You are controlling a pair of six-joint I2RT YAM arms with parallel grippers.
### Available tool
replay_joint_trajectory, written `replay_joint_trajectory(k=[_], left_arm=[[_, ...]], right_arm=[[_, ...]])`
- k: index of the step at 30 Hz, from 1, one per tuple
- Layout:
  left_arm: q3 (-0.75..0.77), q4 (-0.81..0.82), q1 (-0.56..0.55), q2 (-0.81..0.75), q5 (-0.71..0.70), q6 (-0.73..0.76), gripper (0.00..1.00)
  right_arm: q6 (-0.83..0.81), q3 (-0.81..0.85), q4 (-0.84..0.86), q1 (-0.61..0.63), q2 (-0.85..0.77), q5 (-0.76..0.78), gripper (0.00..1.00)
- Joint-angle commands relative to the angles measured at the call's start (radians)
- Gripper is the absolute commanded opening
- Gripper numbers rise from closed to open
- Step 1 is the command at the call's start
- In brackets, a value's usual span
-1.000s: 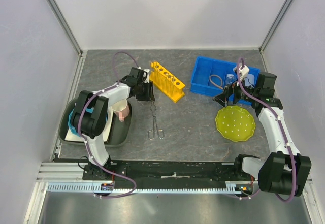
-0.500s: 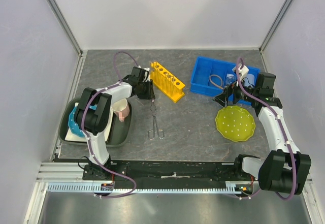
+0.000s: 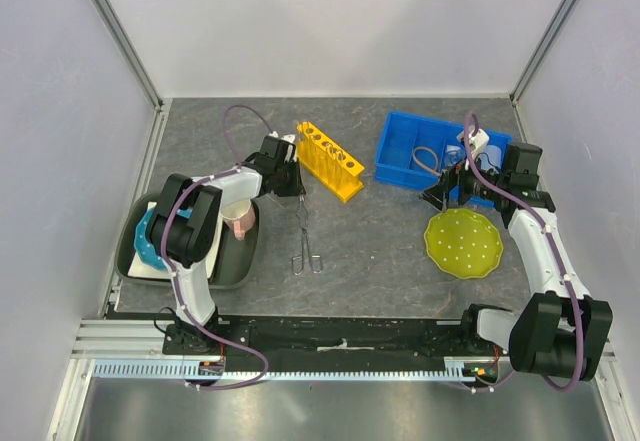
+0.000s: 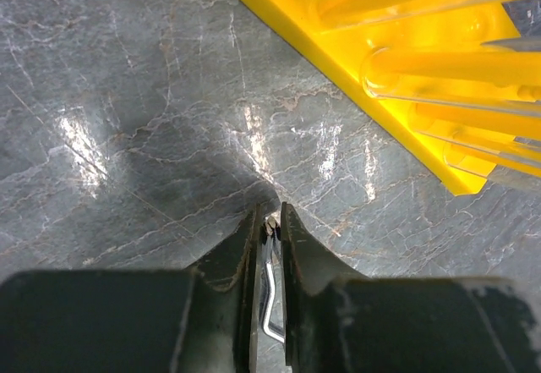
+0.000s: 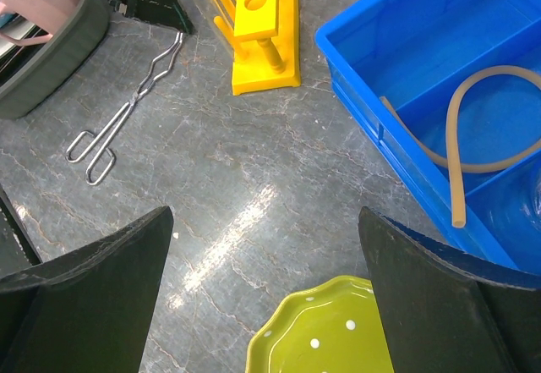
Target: Organize the chemistry lab equipment
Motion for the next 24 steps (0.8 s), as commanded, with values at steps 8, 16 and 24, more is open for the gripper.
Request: replay_joint_trajectory(k=[8, 16, 24], left_arm=[[-0.091, -0.004, -0.008, -0.158, -0.036, -0.062, 0.02], [-0.211, 0.075, -0.008, -0.35, 0.008, -0.118, 0.02], [-0.346, 0.187, -0.01, -0.556, 0.024, -0.198, 0.02]], right_arm=[[-0.023, 0.037, 0.011, -0.003, 0.002, -0.012, 0.98], [-0.037, 0.026, 0.009, -0.003, -0.009, -0.048, 0.98], [-0.047, -0.023, 0.06, 0.092, -0.035, -0.173, 0.98]])
